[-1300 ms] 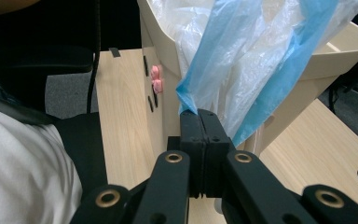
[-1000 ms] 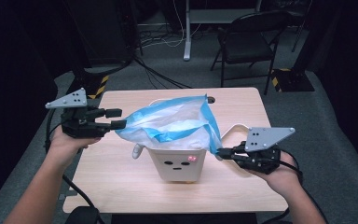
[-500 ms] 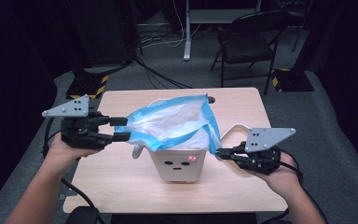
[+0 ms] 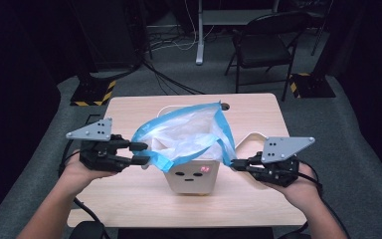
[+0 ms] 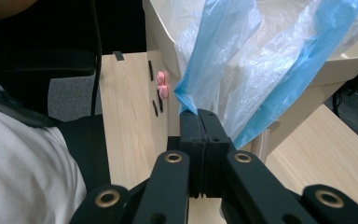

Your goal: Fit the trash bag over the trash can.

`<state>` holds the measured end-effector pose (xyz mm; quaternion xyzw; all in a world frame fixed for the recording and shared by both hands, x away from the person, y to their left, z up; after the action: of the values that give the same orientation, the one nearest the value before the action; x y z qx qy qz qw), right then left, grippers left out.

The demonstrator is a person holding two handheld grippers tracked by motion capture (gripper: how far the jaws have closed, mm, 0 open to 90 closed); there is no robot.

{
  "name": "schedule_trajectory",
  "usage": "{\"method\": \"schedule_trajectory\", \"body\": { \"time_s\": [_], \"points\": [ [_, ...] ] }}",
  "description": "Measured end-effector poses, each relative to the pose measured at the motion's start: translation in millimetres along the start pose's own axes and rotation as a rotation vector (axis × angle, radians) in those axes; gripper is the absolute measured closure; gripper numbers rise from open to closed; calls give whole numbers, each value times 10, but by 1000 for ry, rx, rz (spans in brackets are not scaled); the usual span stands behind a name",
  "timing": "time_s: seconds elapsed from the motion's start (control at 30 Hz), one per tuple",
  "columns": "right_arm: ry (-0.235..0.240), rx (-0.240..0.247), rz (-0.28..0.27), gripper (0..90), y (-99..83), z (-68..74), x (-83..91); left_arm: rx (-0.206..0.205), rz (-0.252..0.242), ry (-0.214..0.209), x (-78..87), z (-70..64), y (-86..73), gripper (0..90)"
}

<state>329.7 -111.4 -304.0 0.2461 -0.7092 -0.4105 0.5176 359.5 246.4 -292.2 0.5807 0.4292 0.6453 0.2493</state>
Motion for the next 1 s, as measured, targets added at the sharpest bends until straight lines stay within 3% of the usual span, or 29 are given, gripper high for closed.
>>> {"method": "schedule_trajectory", "body": {
  "time_s": [0.03,0.07,0.2,0.27,0.4,1.0],
  "points": [
    [5,-3,1,897,-11,5,-8,-3,4,-7,-16,-1,-17,732],
    [5,-3,1,897,-11,5,-8,-12,8,-9,-30,-2,-33,732],
    [21,-2,-4,897,-28,18,-17,-35,34,-8,-75,-1,-84,890],
    [28,-1,1,898,-48,23,-30,-44,59,4,-91,26,-120,894],
    [36,-12,23,899,-120,14,-57,-10,70,22,-92,121,-209,895],
    [-17,-67,155,900,-463,-136,-120,136,51,68,94,469,-585,896]
  ]
}}
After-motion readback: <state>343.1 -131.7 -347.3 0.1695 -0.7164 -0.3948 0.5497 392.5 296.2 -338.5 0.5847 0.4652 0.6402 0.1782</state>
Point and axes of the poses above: each handheld gripper's, and its own axes: x roughly backward along the jaws, y roughly out of its top, z roughly to its left, the point moved 4 cm from there along -x, roughly forward along the jaws, and after that the axes turned 3 degrees about z, right-handed, at the moved point
